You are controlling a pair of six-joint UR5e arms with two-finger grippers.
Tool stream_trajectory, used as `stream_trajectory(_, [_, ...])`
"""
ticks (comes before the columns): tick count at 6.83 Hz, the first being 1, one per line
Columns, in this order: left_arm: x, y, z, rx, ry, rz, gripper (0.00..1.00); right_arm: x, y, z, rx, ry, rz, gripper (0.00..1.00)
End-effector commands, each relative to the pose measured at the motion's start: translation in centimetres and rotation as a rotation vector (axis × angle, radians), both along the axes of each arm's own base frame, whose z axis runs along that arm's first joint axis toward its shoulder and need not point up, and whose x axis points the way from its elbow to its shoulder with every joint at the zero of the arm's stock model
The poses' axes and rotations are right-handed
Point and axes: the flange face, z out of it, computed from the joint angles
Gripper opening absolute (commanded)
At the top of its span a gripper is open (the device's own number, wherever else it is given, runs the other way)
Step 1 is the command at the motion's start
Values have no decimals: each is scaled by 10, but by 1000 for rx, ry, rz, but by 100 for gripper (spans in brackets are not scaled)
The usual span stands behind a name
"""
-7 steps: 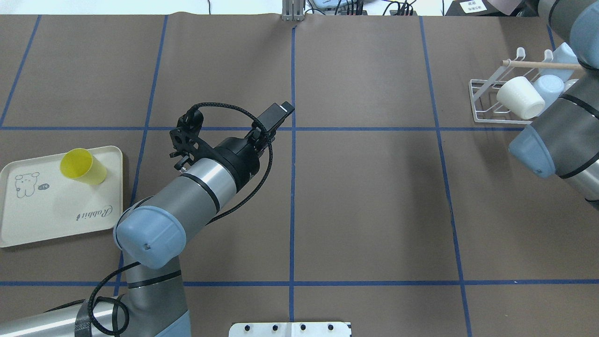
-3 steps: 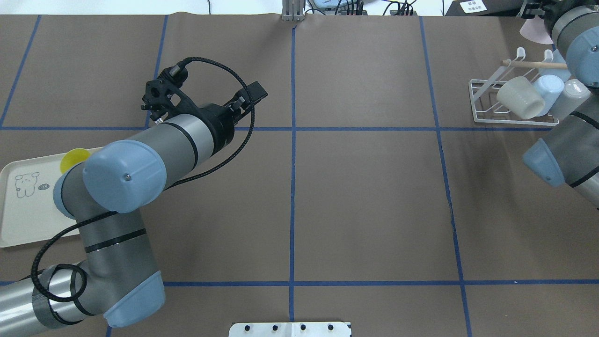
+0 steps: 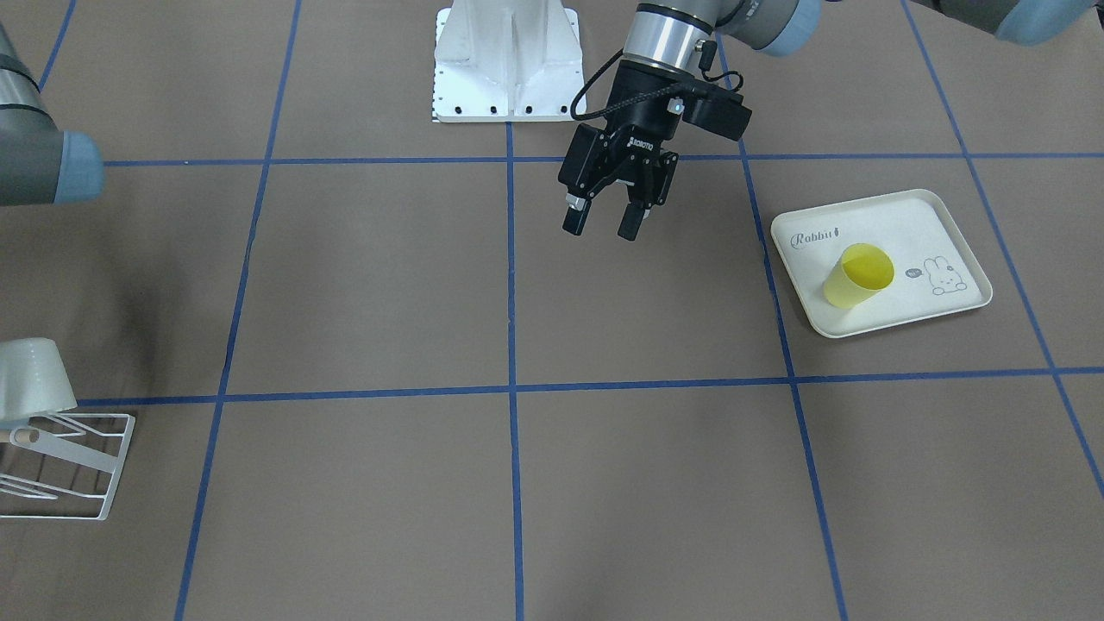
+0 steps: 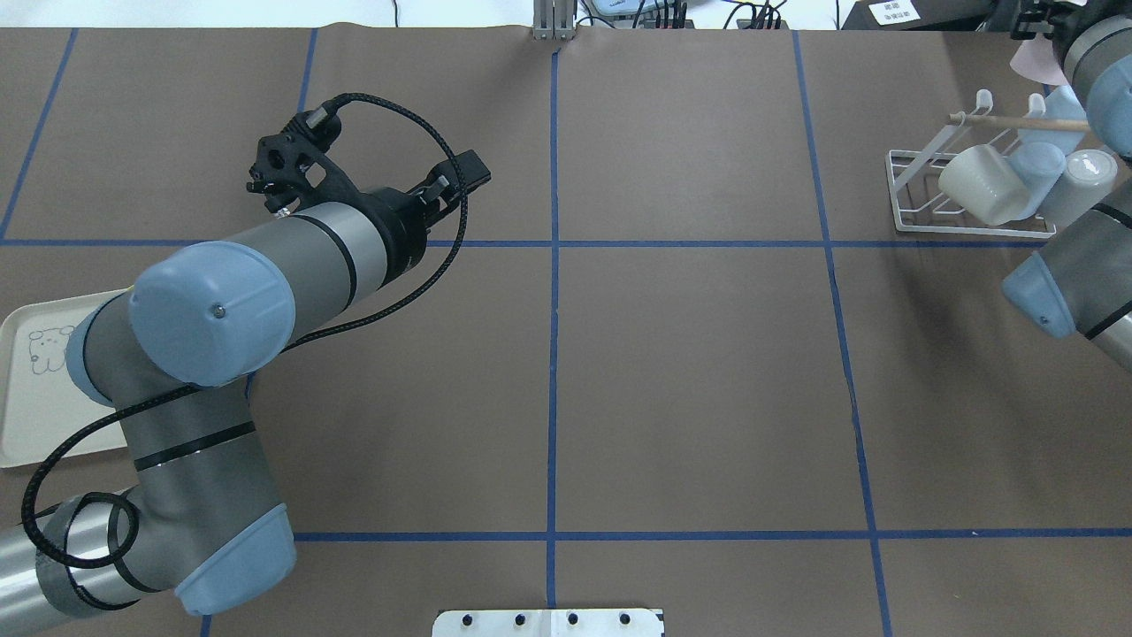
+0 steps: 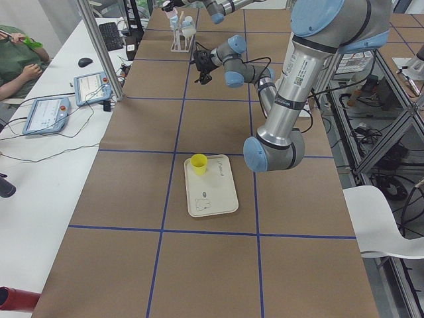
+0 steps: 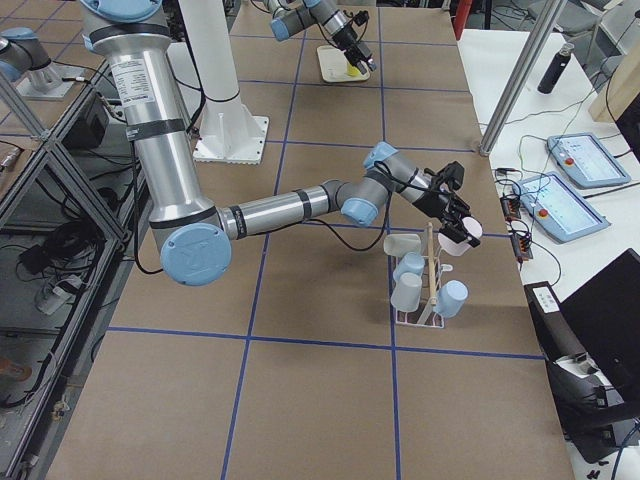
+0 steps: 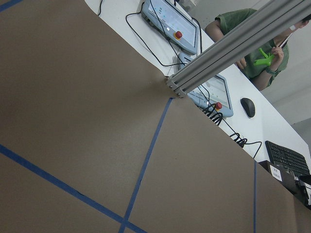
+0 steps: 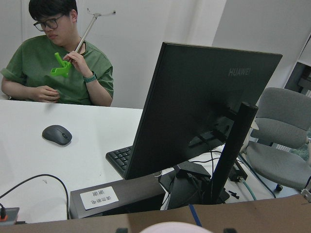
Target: Transfer IKEA cup to right arm and place on rack
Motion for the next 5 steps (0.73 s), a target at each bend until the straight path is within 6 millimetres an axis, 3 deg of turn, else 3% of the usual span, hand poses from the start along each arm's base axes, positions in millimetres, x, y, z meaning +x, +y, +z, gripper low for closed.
stream_trajectory(1, [2, 0, 3, -5, -5, 2, 100, -3, -9, 31, 19, 6, -7, 0])
stream_trajectory(5, [5, 1, 9, -17, -6, 4, 100, -7, -12, 47, -8, 19, -12, 0])
